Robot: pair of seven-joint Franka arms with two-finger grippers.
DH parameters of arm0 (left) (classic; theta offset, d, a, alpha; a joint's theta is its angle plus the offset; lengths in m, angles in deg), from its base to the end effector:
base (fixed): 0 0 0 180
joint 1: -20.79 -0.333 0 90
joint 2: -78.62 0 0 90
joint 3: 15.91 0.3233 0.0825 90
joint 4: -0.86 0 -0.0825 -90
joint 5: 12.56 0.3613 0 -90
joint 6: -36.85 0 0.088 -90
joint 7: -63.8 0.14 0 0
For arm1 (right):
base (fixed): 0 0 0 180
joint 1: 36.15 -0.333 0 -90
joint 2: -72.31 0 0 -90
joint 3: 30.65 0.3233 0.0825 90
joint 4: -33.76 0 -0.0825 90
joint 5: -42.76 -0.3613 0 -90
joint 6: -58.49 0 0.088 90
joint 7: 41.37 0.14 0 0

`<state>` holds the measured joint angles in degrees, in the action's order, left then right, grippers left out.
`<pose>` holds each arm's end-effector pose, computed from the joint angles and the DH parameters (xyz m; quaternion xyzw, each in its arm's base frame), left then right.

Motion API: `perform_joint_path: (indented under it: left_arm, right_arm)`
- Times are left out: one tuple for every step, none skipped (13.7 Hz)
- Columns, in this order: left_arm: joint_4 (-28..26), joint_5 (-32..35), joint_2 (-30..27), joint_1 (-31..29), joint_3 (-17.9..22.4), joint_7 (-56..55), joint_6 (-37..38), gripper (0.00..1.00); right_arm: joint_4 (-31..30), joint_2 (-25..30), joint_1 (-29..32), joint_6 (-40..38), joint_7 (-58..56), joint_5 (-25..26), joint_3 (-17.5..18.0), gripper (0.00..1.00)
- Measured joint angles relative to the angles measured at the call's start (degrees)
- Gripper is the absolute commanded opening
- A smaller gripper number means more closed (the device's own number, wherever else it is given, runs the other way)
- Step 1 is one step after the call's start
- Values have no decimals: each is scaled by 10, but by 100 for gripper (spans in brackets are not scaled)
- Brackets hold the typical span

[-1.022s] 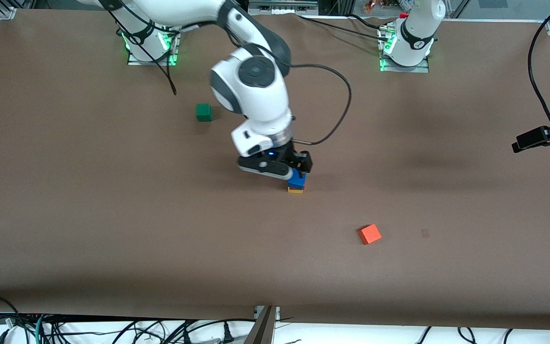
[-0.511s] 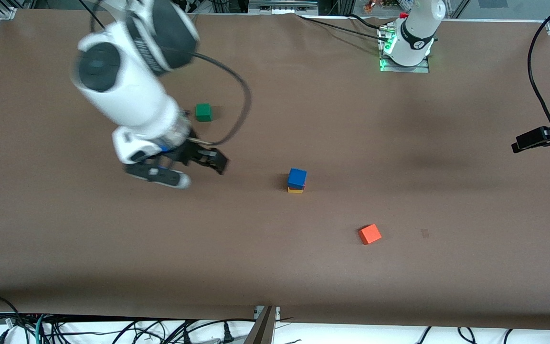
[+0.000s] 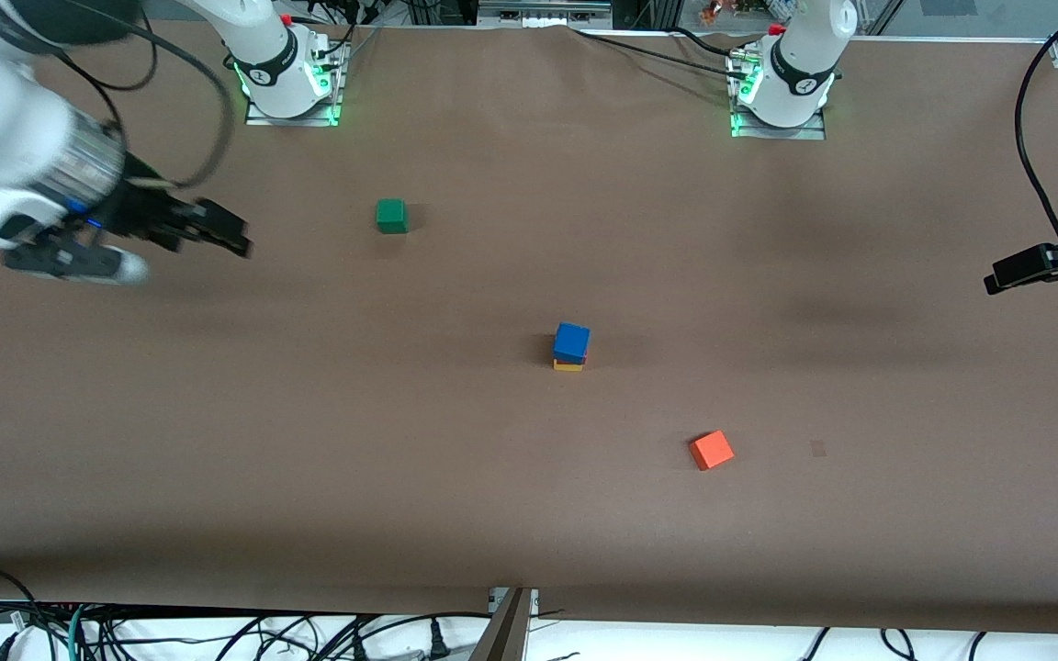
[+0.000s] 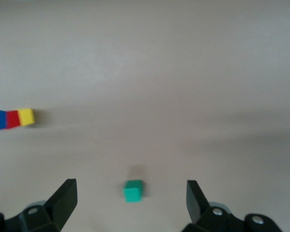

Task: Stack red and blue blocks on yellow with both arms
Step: 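Open the right gripper and lift it away from the stack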

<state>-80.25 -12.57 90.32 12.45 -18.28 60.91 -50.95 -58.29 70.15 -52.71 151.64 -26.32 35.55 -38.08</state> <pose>0.5832 0.0633 0.5505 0.9960 0.0774 -0.0435 0.0055 0.5366 0.1046 0.5683 -0.9966 0.0555 0.0215 0.0571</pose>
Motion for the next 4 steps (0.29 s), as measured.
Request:
perform_joint_path:
  left_arm:
    - [0,0,0,0,0,0,0,100]
    - [0,0,0,0,0,0,0,100]
    - [0,0,0,0,0,0,0,100]
    - [0,0,0,0,0,0,0,100]
  right_arm:
    - [-21,23,6,-2,-15,14,-1,100]
    - [-33,37,8,-5,-24,23,-1,100]
    - [-37,44,7,-6,-28,27,1,100]
    - [-37,46,7,-5,-30,29,2,100]
